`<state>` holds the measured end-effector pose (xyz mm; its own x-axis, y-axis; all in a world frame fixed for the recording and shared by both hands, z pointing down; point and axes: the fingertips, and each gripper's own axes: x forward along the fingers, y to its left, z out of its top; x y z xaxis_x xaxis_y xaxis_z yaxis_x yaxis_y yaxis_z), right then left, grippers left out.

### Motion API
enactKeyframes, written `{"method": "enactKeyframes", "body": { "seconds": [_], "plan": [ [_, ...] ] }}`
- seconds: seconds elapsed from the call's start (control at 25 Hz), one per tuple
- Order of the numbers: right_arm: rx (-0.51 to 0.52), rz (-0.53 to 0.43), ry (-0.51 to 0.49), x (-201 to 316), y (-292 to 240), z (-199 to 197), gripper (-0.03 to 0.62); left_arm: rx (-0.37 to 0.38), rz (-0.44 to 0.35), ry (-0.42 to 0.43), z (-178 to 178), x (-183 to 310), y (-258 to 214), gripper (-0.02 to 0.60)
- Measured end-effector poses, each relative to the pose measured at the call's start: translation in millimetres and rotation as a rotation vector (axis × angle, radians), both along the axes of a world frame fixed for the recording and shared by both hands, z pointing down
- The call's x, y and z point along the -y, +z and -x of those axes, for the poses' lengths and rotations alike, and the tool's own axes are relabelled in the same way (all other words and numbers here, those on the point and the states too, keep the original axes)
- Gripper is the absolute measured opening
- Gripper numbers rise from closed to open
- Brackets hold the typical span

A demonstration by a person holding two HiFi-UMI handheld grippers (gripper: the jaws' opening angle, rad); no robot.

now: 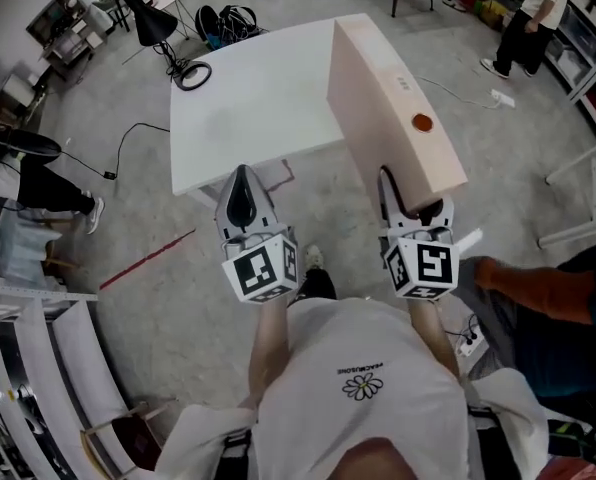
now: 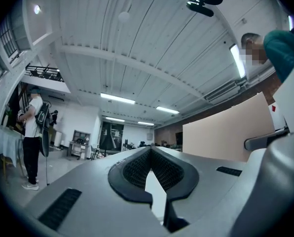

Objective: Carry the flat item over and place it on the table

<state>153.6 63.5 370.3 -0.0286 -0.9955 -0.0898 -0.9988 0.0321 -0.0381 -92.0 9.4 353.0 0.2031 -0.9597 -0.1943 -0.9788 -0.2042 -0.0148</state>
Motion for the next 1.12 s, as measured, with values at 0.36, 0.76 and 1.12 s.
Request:
{"method": "enactKeyframes", "body": {
  "seconds": [0.36, 0.76, 1.12],
  "plan": [
    [0.005, 0.001, 0.032, 124, -15, 20, 0.276, 0.028, -0.029, 0.032, 16, 125, -26, 0.014],
    [0.000, -0.014, 0.038, 237, -12, 55, 0.276, 0.076, -0.084, 0.093, 34, 237, -38, 0.014],
    [0.009, 0.003, 0.035, 274, -24, 50, 0.276, 0.059, -0.044, 0.069, 29, 265, -42, 0.014]
  ]
}}
